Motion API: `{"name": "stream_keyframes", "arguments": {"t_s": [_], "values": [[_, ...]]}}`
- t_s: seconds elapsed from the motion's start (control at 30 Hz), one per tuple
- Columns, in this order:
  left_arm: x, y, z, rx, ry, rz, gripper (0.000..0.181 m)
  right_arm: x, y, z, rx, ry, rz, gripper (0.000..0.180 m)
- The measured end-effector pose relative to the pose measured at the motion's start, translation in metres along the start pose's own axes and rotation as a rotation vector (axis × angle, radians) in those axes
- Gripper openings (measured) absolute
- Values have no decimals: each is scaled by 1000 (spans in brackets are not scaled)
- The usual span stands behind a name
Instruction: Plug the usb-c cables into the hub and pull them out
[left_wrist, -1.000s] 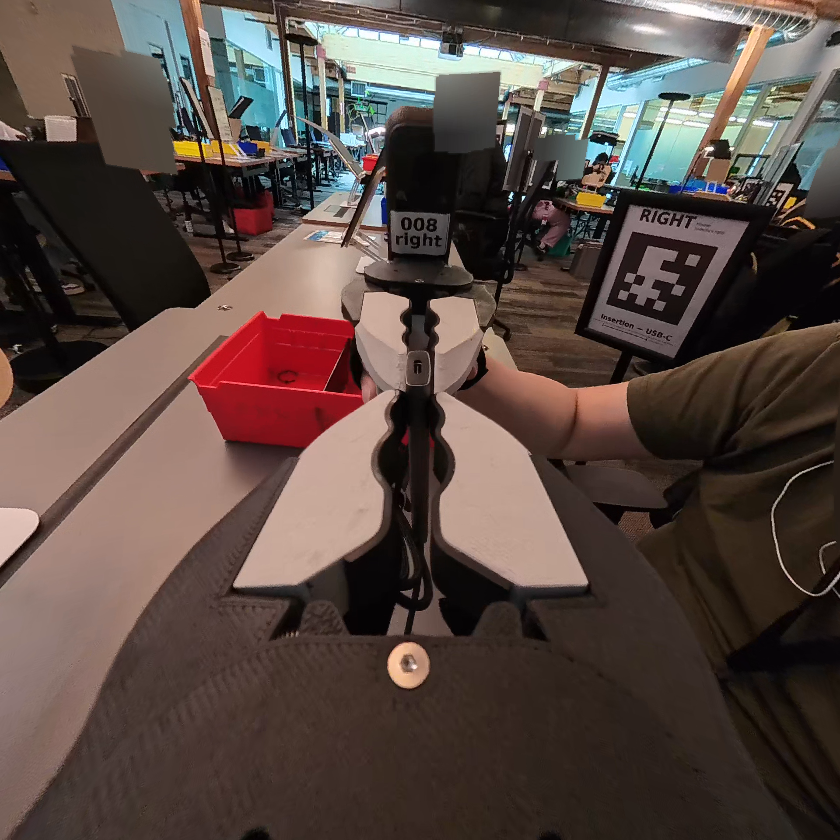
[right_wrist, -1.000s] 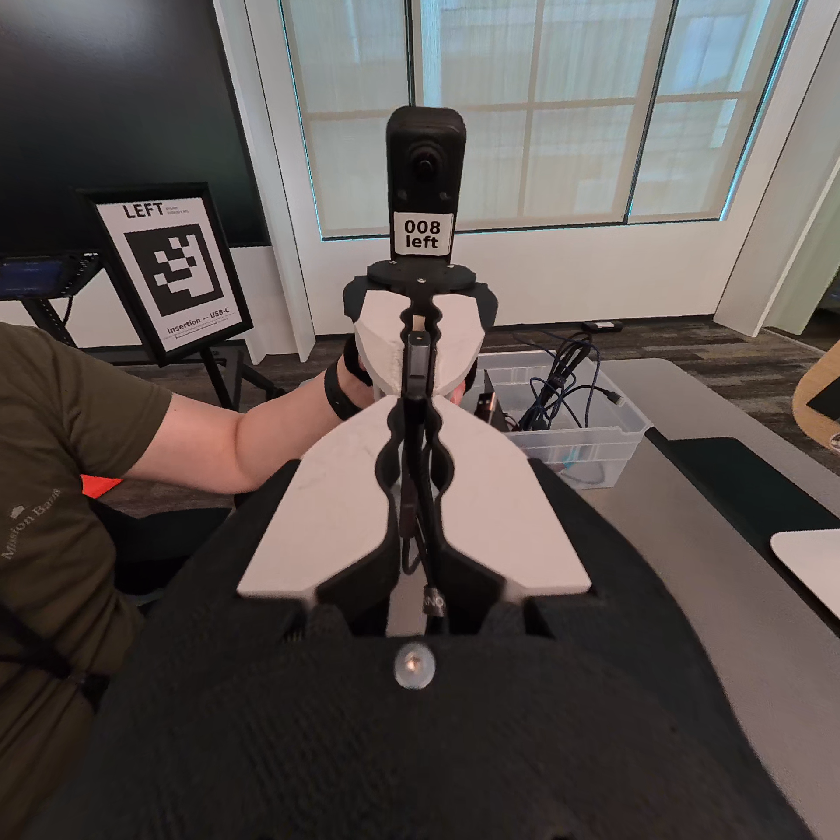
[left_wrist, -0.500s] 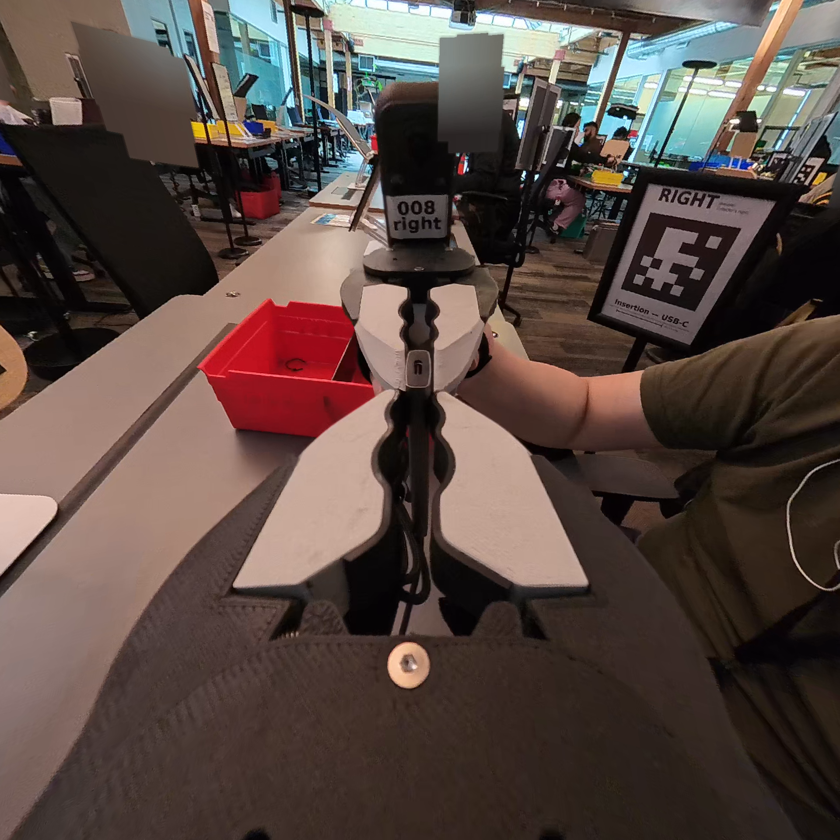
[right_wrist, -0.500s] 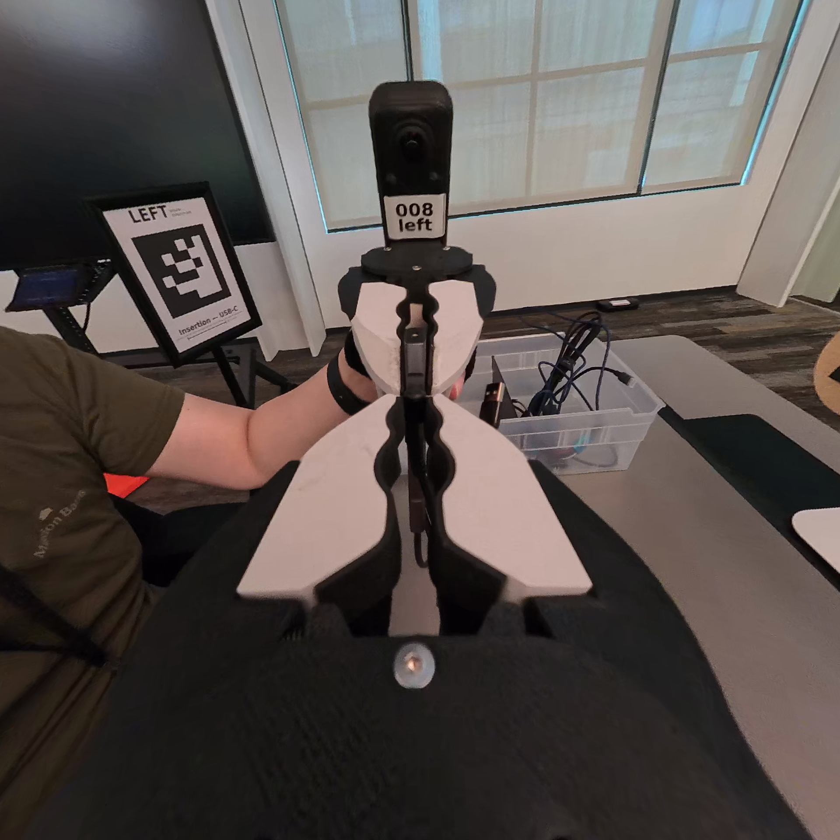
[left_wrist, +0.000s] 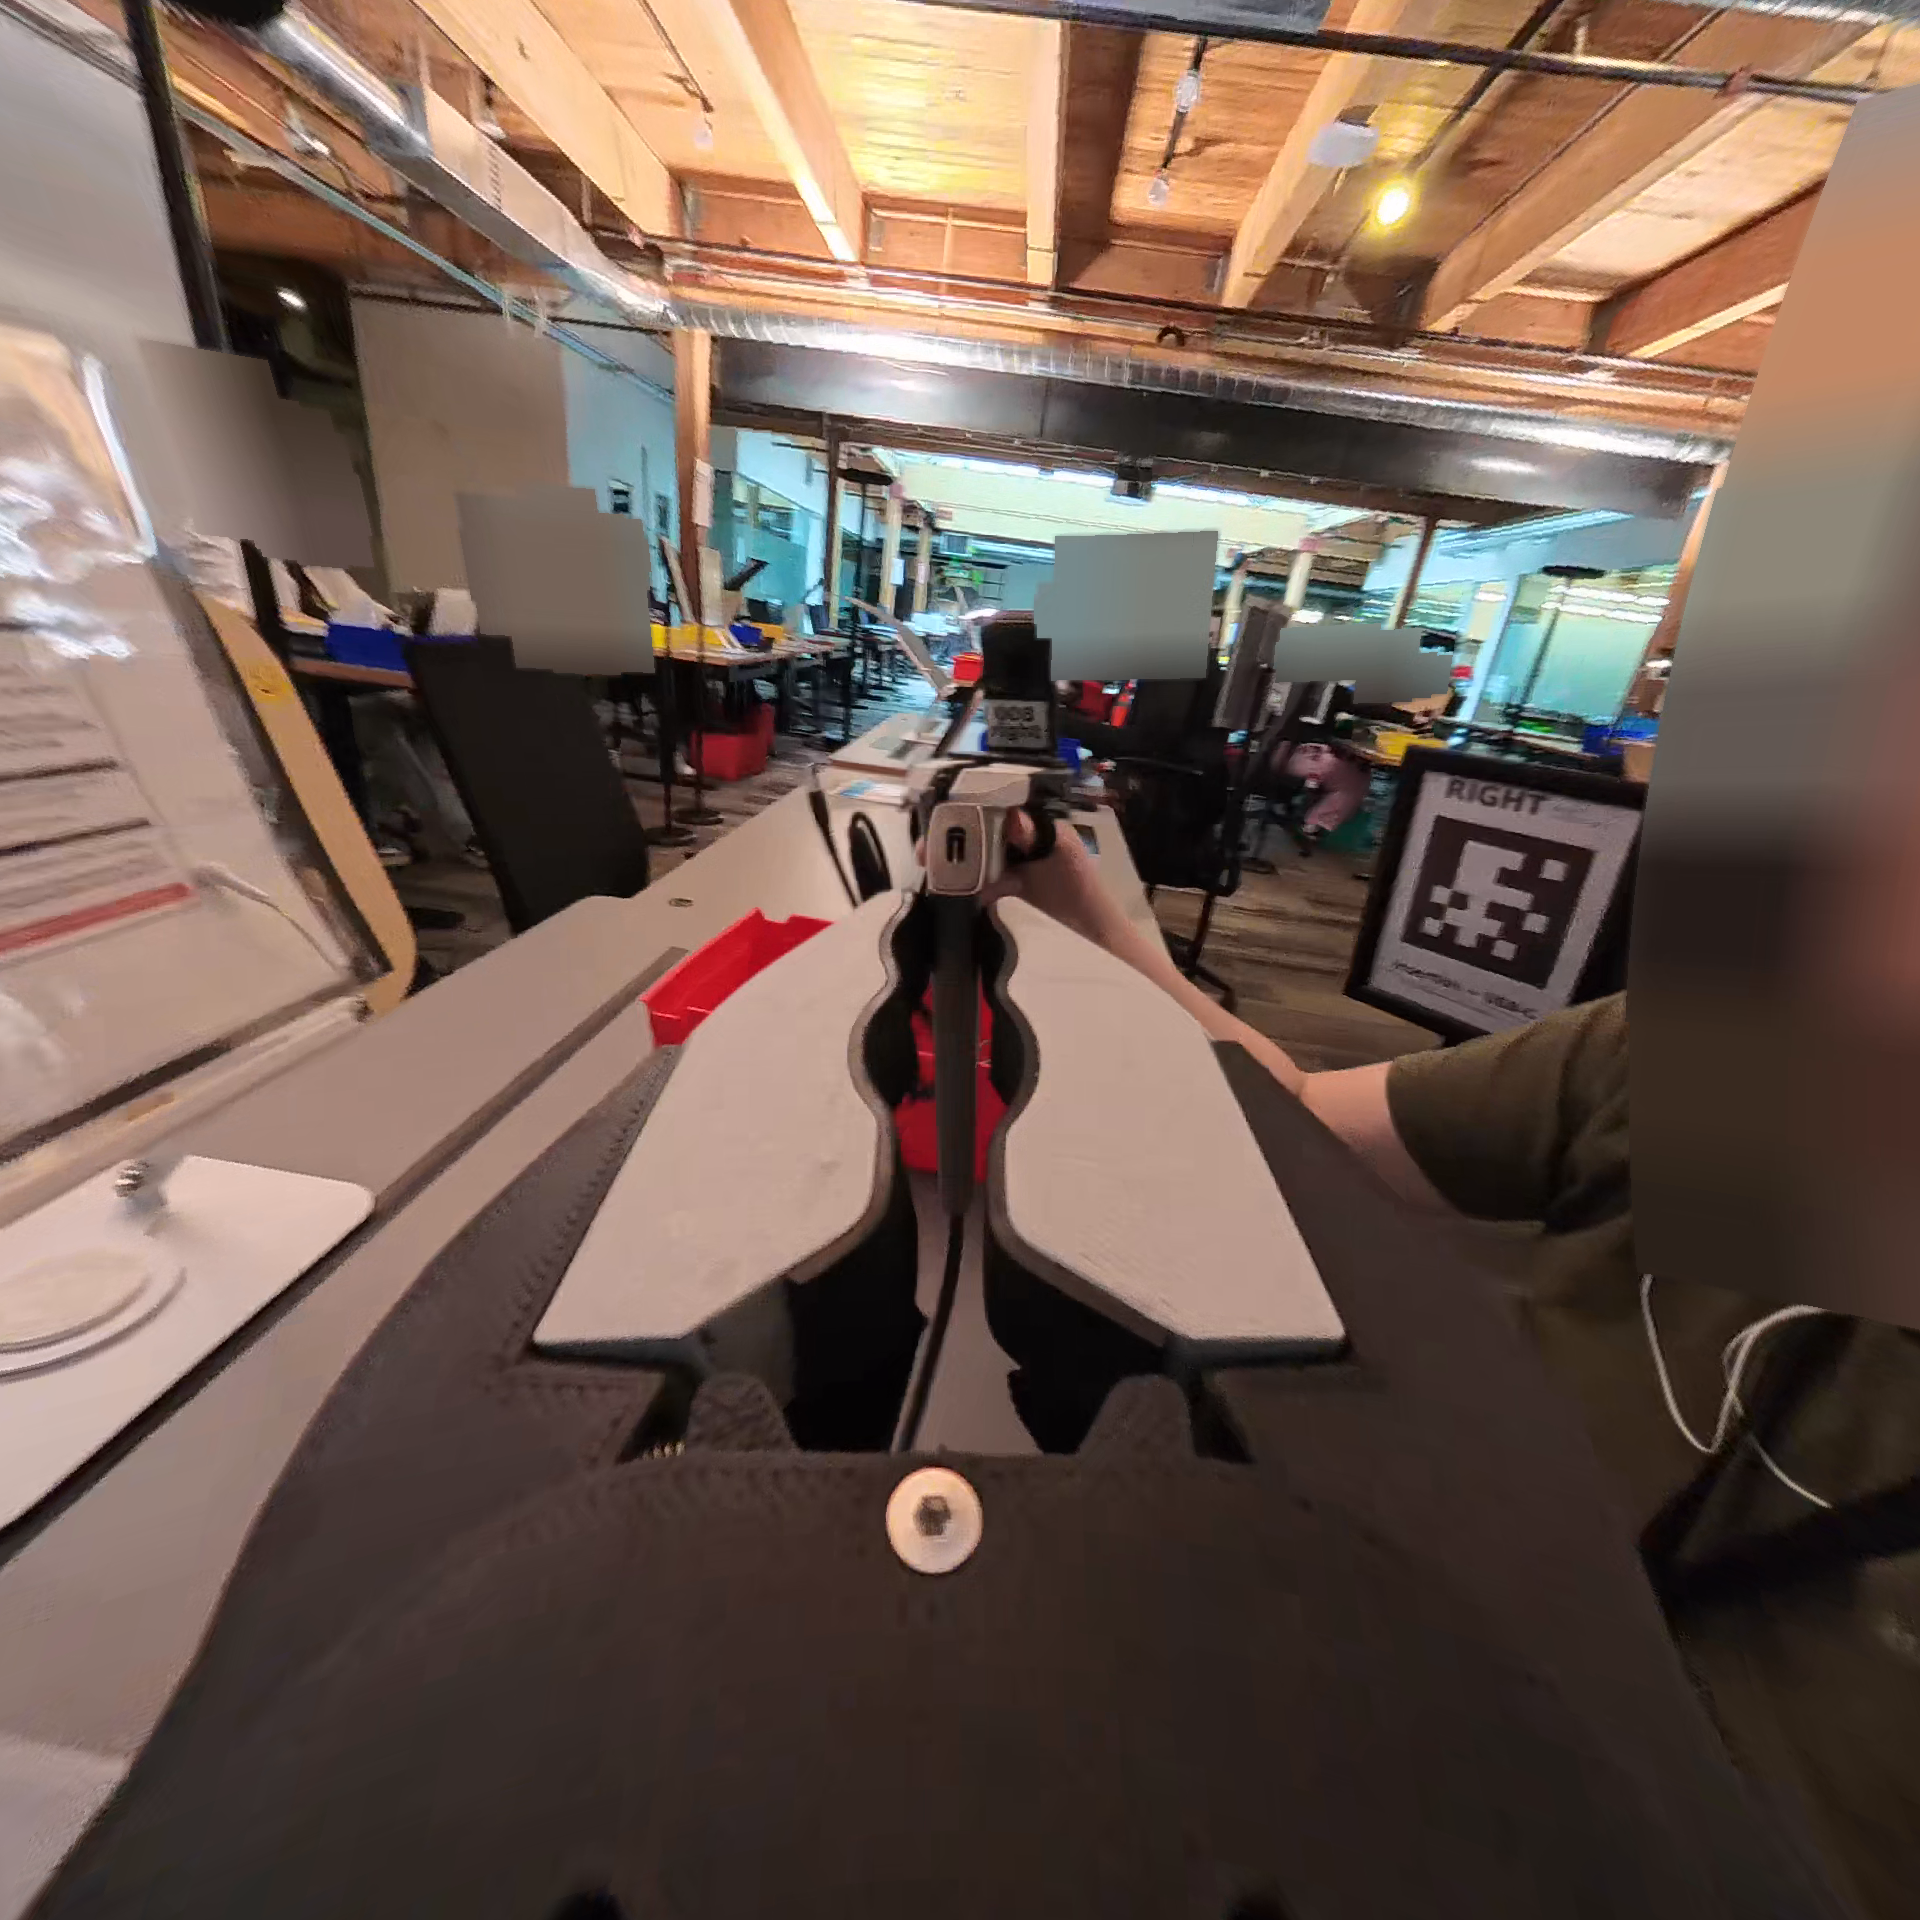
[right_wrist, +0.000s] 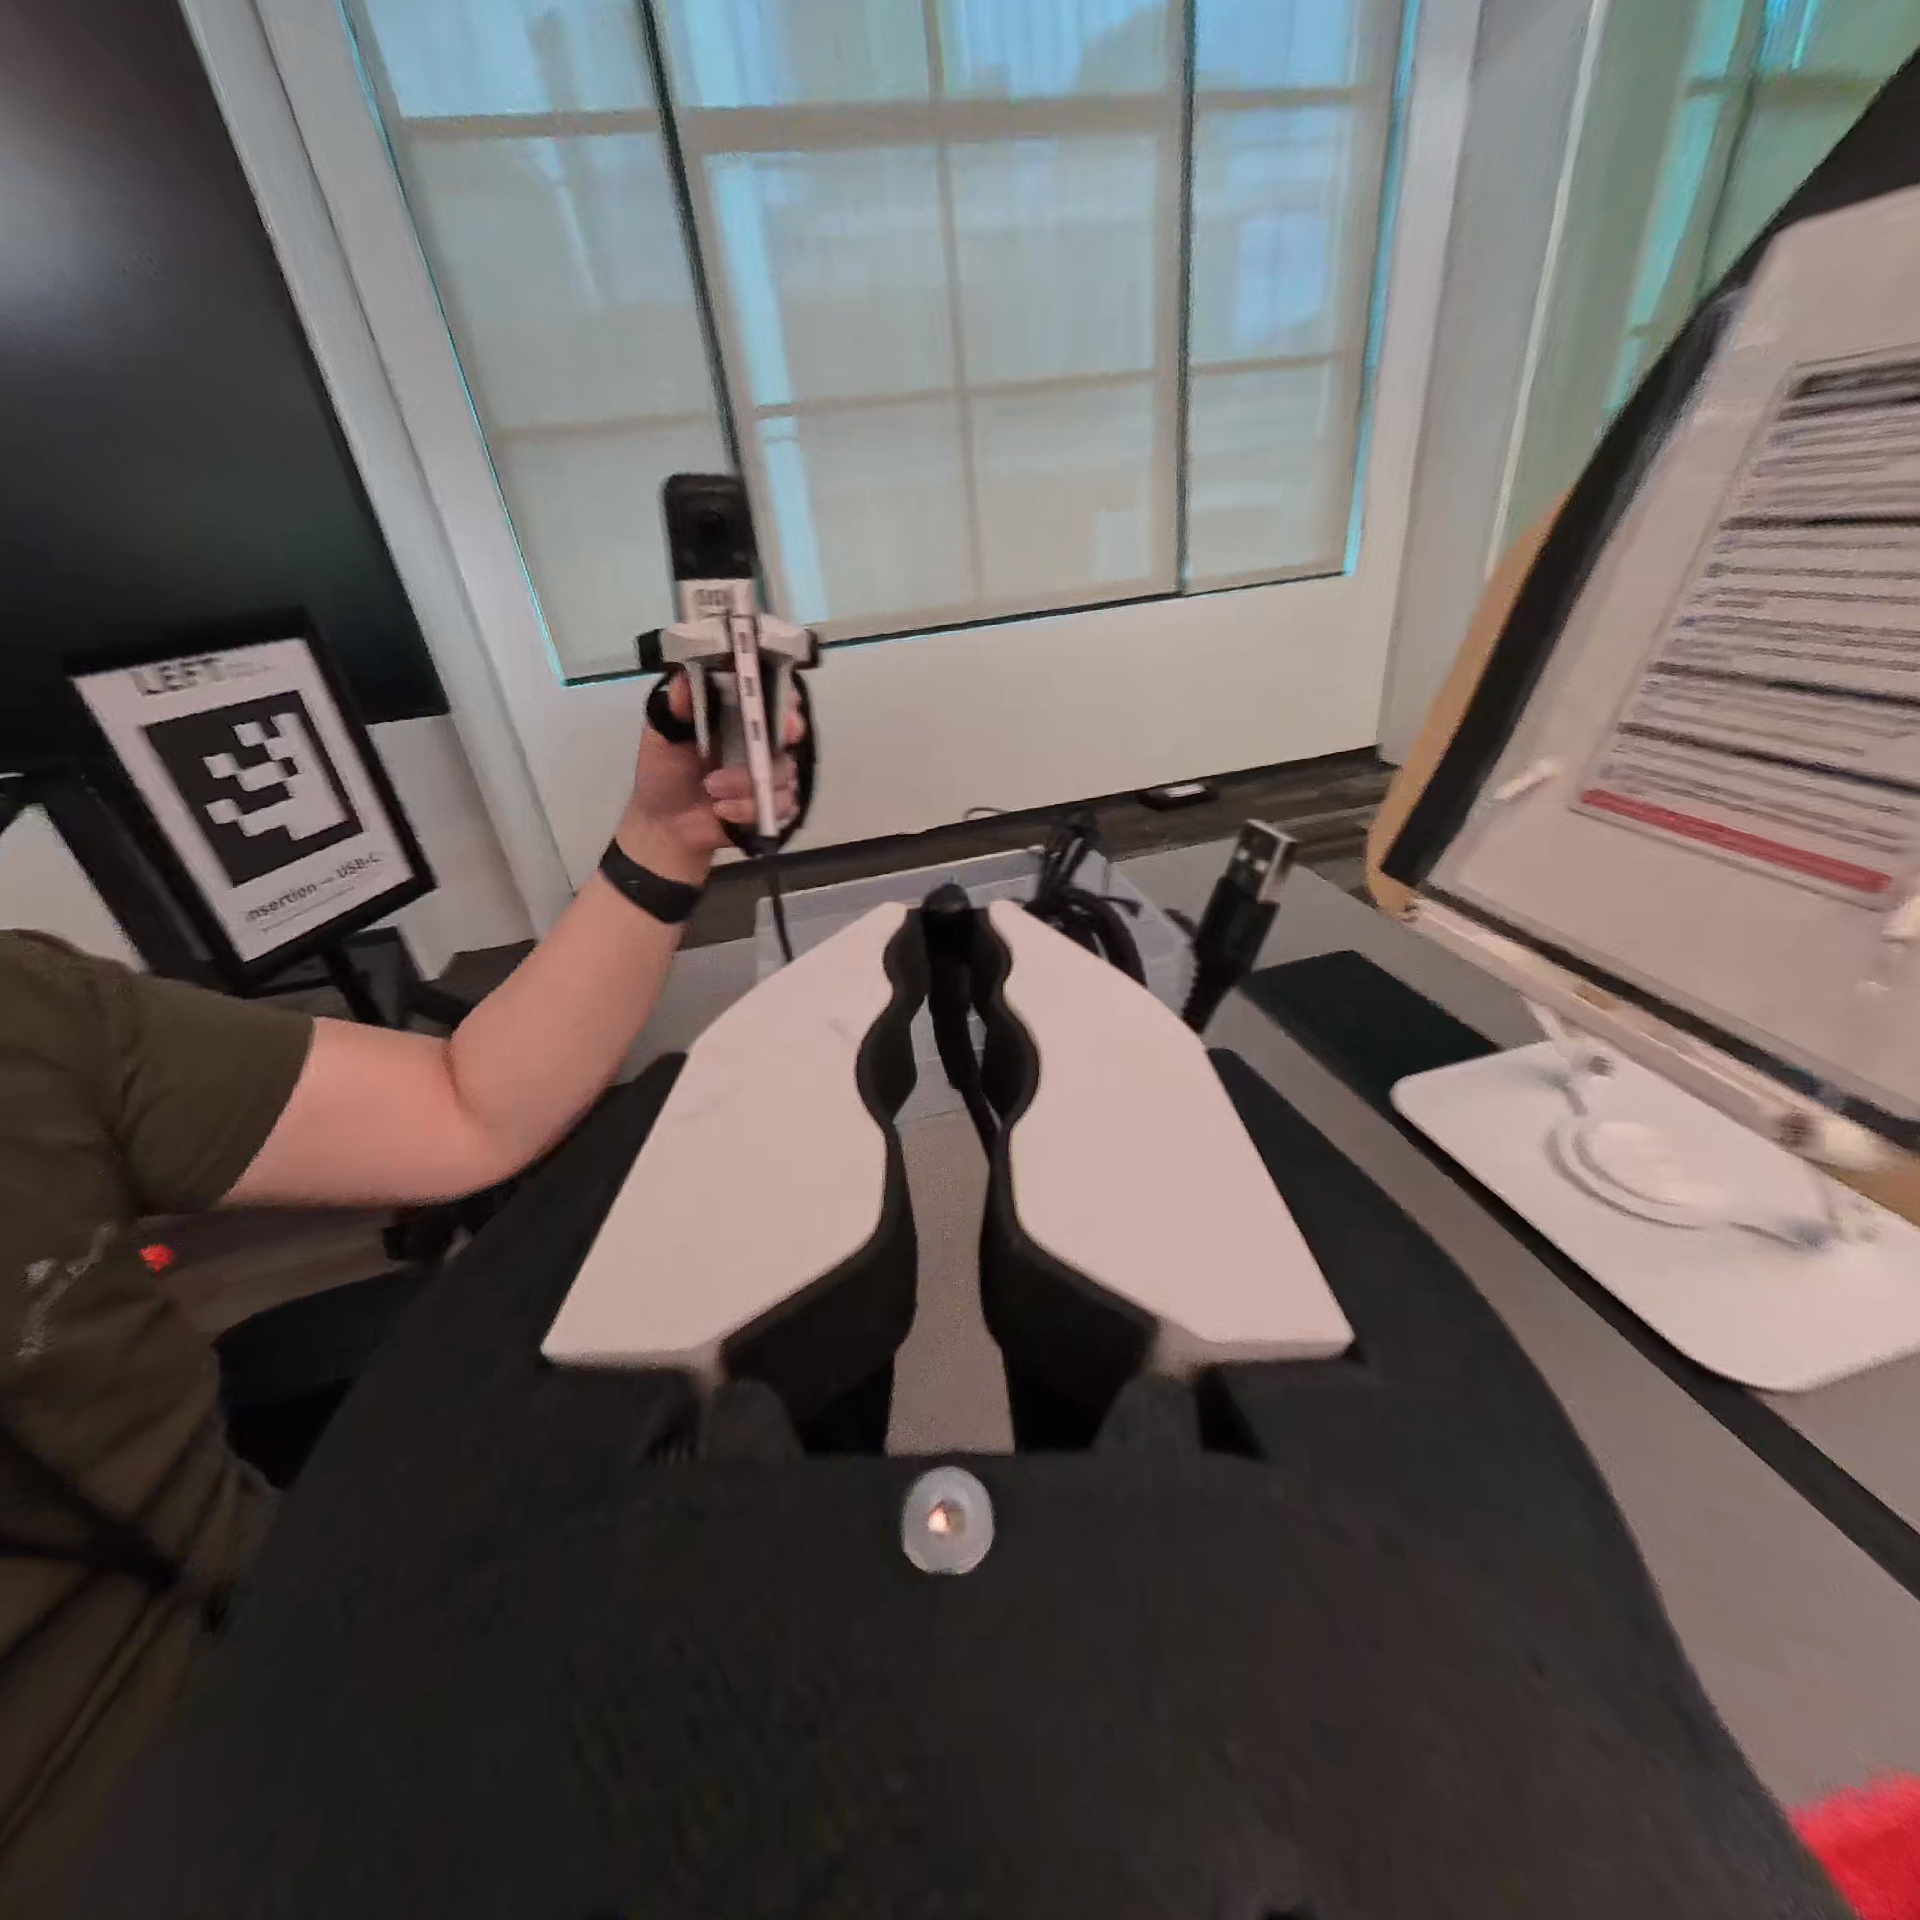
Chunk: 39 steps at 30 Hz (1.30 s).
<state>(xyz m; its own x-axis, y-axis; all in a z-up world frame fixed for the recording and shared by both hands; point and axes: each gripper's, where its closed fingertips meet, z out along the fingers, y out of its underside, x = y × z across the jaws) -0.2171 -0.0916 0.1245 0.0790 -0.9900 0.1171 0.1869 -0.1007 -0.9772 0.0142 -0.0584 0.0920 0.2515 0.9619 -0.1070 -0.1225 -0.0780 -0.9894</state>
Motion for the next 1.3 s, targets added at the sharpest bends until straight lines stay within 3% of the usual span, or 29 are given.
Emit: {"name": "stream_keyframes", "arguments": {"t_s": [0.17, 0.43, 0.63, 0.8, 0.9, 1.03, 1.13, 1.3], "values": [[17, -6, 0, -7, 31, 28, 9, -2, -29, -46, 26, 111, -87, 8], [21, 3, 16, -35, 72, 4, 9, 2, -40, -128, -19, 321, -197, 8], [23, 11, 26, -65, 94, -6, 9, 31, 48, -154, -417, 311, -163, 8], [22, 19, 35, -89, 102, -21, 9, 60, 137, -168, -764, 309, 123, 9], [22, 23, 42, -103, 110, -32, 9, 61, 173, -163, -861, 222, 244, 10], [23, 30, 53, -118, 122, -50, 9, 66, 192, -164, -949, 230, 287, 14], [26, 35, 62, -131, 132, -58, 9, 64, 188, -162, -953, 243, 246, 25], [25, 41, 75, -130, 123, -68, 9, 72, 119, -128, -742, 363, -19, 31]]}}
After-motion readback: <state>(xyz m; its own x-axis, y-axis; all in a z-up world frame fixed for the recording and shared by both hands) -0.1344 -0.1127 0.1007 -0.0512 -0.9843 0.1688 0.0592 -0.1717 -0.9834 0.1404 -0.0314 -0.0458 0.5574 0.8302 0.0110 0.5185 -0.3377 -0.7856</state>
